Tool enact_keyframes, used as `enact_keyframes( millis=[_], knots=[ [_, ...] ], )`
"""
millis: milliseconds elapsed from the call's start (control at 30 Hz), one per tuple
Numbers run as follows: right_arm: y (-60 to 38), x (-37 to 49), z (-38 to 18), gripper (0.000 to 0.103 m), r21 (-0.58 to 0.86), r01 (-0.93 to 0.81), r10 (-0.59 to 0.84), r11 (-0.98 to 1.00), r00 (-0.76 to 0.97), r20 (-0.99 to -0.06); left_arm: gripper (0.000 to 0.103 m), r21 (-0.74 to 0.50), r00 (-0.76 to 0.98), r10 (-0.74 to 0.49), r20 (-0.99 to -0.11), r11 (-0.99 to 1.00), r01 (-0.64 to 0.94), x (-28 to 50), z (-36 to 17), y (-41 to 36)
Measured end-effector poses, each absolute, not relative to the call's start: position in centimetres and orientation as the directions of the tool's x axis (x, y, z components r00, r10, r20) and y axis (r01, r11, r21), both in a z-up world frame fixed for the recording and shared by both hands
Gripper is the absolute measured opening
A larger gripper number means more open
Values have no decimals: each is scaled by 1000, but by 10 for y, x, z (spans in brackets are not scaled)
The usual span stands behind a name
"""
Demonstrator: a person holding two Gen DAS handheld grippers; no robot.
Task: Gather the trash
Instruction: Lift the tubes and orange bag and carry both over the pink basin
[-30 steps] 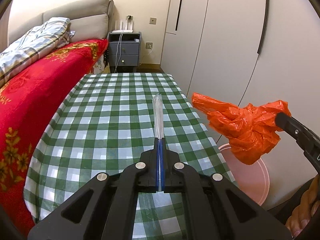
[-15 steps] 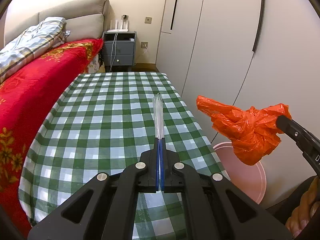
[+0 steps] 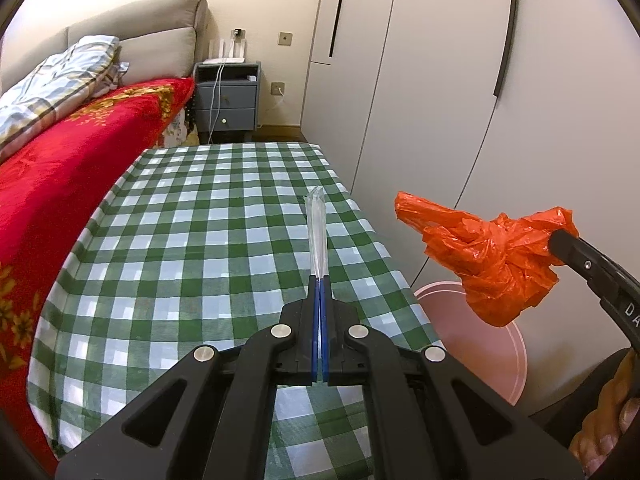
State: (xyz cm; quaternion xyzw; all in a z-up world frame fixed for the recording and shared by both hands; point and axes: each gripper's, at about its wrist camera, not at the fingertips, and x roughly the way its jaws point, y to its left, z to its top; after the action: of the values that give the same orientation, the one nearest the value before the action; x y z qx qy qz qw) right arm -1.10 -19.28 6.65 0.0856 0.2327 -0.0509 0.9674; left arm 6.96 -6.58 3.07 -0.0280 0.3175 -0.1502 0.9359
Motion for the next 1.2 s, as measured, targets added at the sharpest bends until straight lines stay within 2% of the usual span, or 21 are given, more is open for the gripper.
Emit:
enact_keyframes(
  millis=[633,1200],
  knots=[
    [-230,-11,53,12,147,288,-181,946,848,-498,0,-181,711,-401,-577,913,367,75,26,-104],
    [-275,-25,37,12,149,465,-322,873,778,-539,0,-232,622,-521,-585,842,487,90,14,-171]
  ],
)
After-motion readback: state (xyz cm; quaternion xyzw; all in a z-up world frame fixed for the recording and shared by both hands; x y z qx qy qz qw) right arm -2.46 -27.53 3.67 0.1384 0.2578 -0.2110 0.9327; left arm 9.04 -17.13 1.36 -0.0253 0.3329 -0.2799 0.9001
